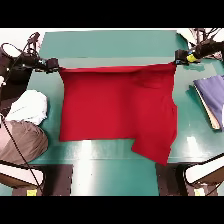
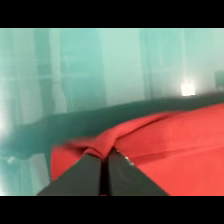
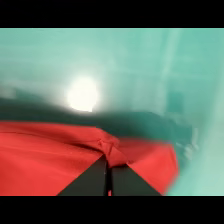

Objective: Fold the shirts.

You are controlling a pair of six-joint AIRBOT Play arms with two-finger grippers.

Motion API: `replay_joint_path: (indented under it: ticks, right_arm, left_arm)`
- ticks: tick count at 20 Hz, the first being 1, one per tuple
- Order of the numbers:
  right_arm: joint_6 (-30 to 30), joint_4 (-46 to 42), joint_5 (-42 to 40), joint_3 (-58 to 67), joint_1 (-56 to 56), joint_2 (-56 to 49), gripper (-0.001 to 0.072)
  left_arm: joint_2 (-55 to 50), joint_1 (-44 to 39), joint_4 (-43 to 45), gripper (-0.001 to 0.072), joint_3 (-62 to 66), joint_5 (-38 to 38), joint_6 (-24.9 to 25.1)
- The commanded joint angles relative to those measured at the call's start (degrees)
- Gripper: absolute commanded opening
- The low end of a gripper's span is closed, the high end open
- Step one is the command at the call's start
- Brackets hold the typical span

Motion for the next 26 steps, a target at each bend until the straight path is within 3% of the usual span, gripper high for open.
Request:
replay_joint_path:
  ticks: [1, 5, 7, 10, 13, 14, 15, 16, 17, 18, 20, 23, 26]
  right_arm:
    - [-0.4, -10.4, 2.1, -4.6, 1.5, 3.1, 0.0016]
    - [-0.5, -10.9, -3.7, -21.4, 1.8, 9.1, 0.0016]
    - [-0.5, -6.3, -7.1, -27.3, 1.7, 10.9, 0.0017]
    - [-0.5, -0.2, -12.2, -33.2, 1.8, 12.5, 0.0017]
    - [-0.2, 0.6, -11.6, -36.3, 2.2, 12.5, 0.0018]
    - [0.5, 0.7, -11.4, -37.0, 2.2, 12.5, 0.0018]
    - [1.4, 0.7, -11.1, -37.4, 1.9, 12.5, 0.0021]
    - [2.1, 0.7, -10.5, -37.4, 1.6, 12.5, 0.0053]
    - [2.1, 0.7, -9.3, -37.0, 1.6, 12.5, 0.0234]
    - [2.1, 0.6, -7.3, -36.0, 1.3, 12.5, 0.0338]
    - [0.6, 0.5, -3.8, -34.7, -0.1, 14.6, 0.0339]
    - [-0.8, 0.7, -2.3, -38.8, -4.9, 22.6, 0.0338]
    - [-0.8, 0.7, -1.6, -46.0, -8.4, 30.8, 0.0339]
  left_arm:
    - [-0.4, 0.2, 2.7, 0.0021, -0.1, -7.0, 1.7]
    - [-0.4, 0.2, 2.5, 0.0022, -8.5, -5.5, 1.7]
    - [-0.4, 0.2, 2.3, 0.0022, -12.5, -3.3, 1.7]
    - [-0.4, 0.2, 1.6, 0.0023, -15.5, -3.0, 1.7]
    - [-0.4, 0.2, 1.6, 0.0024, -15.6, -5.4, 1.3]
    - [-0.4, 0.2, 2.0, 0.0079, -15.6, -5.9, -0.2]
    - [-0.4, 0.3, 2.0, 0.0396, -15.6, -6.4, -1.0]
    - [-0.4, 0.3, 2.0, 0.0547, -15.6, -6.6, -1.6]
    - [0.0, 0.4, 2.1, 0.0537, -15.6, -6.9, -1.6]
    - [1.1, 0.7, 2.2, 0.0537, -15.6, -7.1, -1.7]
    - [5.1, 1.6, 6.0, 0.0537, -15.6, -8.6, -1.8]
    - [13.4, 2.3, 18.5, 0.0538, -21.1, -12.2, -4.5]
    - [24.1, 2.3, 15.9, 0.0537, -36.1, -11.3, -4.7]
